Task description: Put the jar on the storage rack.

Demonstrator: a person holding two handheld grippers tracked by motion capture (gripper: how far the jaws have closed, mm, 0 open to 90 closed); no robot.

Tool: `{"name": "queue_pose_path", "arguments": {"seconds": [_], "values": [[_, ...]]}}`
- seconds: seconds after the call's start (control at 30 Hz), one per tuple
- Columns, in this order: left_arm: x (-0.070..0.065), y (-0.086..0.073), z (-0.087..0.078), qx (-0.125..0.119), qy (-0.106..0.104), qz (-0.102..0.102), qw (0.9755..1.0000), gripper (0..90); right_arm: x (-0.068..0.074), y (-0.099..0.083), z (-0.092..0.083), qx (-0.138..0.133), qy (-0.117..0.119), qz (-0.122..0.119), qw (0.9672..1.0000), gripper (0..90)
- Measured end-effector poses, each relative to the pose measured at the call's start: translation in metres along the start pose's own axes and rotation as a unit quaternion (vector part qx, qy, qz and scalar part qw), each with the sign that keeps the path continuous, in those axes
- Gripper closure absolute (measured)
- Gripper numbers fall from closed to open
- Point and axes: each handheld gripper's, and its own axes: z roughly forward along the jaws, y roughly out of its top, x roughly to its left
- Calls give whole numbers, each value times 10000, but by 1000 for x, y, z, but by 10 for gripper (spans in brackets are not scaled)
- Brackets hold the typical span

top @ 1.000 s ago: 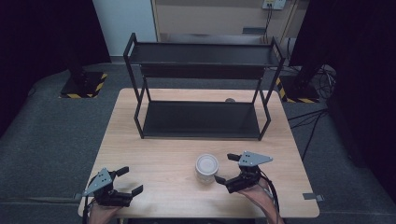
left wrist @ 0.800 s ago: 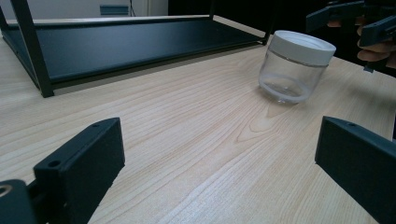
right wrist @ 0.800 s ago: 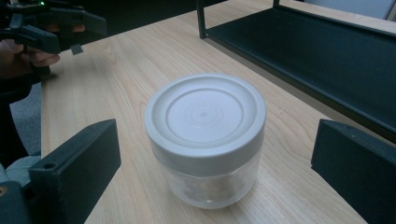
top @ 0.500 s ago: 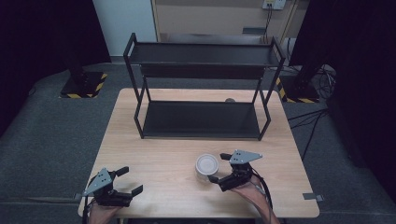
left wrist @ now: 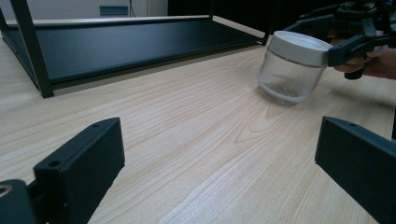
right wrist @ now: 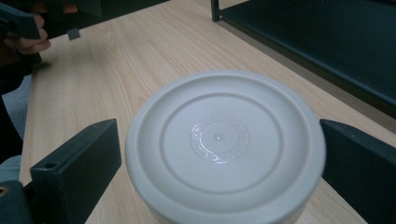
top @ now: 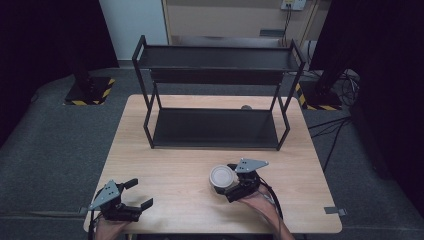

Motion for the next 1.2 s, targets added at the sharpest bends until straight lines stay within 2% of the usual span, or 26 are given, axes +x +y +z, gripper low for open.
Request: {"name": "queue_pose_path", "arguments": {"seconds": [0.33, 0.5, 0.6, 1.2], "values": [[0, 0, 0, 8, 1, 0, 10000, 2, 1, 0, 16, 103, -44, -9, 9999, 24], [0, 0, 0, 4, -3, 0, 10000, 2, 0, -2, 20, 155, -141, -69, 9998, 72], [0, 0, 0, 0, -3, -2, 10000, 2, 1, -4, 20, 131, -202, -181, 9995, 91], [0, 0, 0, -1, -7, -5, 10000, 2, 5, -2, 20, 89, -323, -236, 9992, 98]]}}
